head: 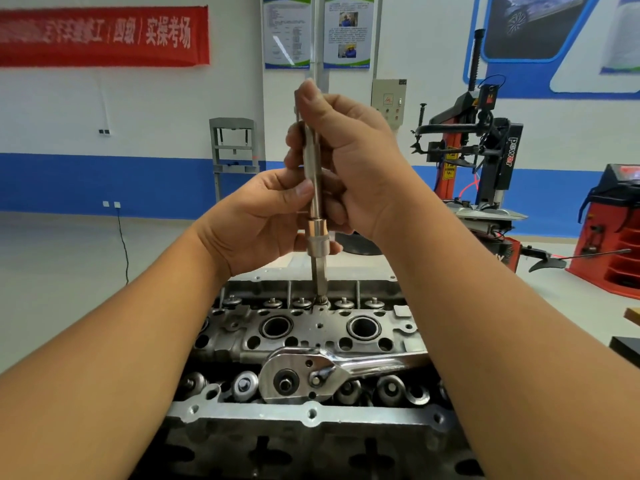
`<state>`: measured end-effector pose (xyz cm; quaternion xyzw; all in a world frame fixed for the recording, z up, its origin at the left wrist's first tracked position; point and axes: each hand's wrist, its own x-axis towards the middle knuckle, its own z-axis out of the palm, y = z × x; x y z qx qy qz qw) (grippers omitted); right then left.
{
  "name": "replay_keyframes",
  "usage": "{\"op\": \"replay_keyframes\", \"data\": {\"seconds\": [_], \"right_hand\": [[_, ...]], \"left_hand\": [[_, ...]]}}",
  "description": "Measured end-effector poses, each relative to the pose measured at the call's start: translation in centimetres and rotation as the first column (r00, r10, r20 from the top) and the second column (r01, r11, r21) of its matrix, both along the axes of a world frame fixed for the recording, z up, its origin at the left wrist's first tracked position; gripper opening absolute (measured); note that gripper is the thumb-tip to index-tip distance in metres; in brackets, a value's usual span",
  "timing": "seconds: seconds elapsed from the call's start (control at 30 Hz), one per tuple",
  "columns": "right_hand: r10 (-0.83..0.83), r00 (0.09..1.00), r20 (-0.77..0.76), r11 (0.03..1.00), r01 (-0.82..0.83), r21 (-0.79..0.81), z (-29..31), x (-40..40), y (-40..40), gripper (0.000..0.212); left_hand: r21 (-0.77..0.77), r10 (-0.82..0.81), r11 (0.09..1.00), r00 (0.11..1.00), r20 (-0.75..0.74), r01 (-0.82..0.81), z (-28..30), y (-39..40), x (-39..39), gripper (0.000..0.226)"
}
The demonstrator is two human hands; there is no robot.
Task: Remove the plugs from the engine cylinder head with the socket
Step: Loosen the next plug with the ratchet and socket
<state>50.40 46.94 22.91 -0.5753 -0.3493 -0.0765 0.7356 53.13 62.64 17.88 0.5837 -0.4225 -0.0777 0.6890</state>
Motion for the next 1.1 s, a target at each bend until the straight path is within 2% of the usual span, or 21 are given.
{"op": "replay_keyframes", "data": {"seconds": [0.1, 0.23, 0.43, 0.63, 0.73, 0.83, 0.93, 1.1], "right_hand": [[0.061, 0.998, -0.004, 0.998, -0.061, 0.010, 0.10, 0.01, -0.06, 0.024], [0.135, 0.990, -0.035, 0.991, -0.134, 0.011, 0.04, 0.07, -0.28, 0.033], [0.024, 0.999, 0.042, 1.000, -0.023, -0.008, -0.14, 0.42, -0.31, 0.028], [0.091, 0.996, -0.021, 0.996, -0.091, 0.003, 0.07, 0.46, -0.05, 0.040], [0.075, 0.996, -0.051, 0.997, -0.076, -0.025, 0.03, 0.26, -0.36, 0.041], [0.007, 1.000, 0.016, 0.999, -0.006, -0.052, -0.07, 0.27, -0.58, 0.032], [0.000, 1.000, 0.021, 0.998, 0.002, -0.063, -0.03, 0.21, -0.61, 0.033], [0.089, 0.996, -0.025, 0.996, -0.090, -0.023, 0.00, 0.23, -0.56, 0.038]], "left_hand": [[-0.003, -0.030, 1.000, 0.999, -0.025, 0.030, -0.15, 0.08, 0.08, 0.030], [0.021, 0.073, 0.997, 0.996, 0.040, -0.074, -0.10, -0.16, -0.08, 0.035], [-0.014, 0.172, 0.985, 0.984, 0.054, -0.172, -0.16, -0.40, -0.19, 0.041], [-0.035, -0.014, 0.999, 0.997, -0.079, 0.011, -0.12, -0.12, -0.38, 0.038], [-0.026, 0.044, 0.999, 0.998, -0.048, -0.045, -0.15, -0.26, -0.33, 0.039], [-0.033, 0.138, 0.990, 0.990, 0.008, -0.137, -0.15, -0.55, -0.26, 0.039], [-0.070, 0.178, 0.982, 0.984, 0.016, -0.177, -0.30, -0.87, -0.07, 0.040], [-0.034, -0.020, 0.999, 0.998, -0.065, 0.018, -0.04, -0.26, -0.22, 0.040]]}}
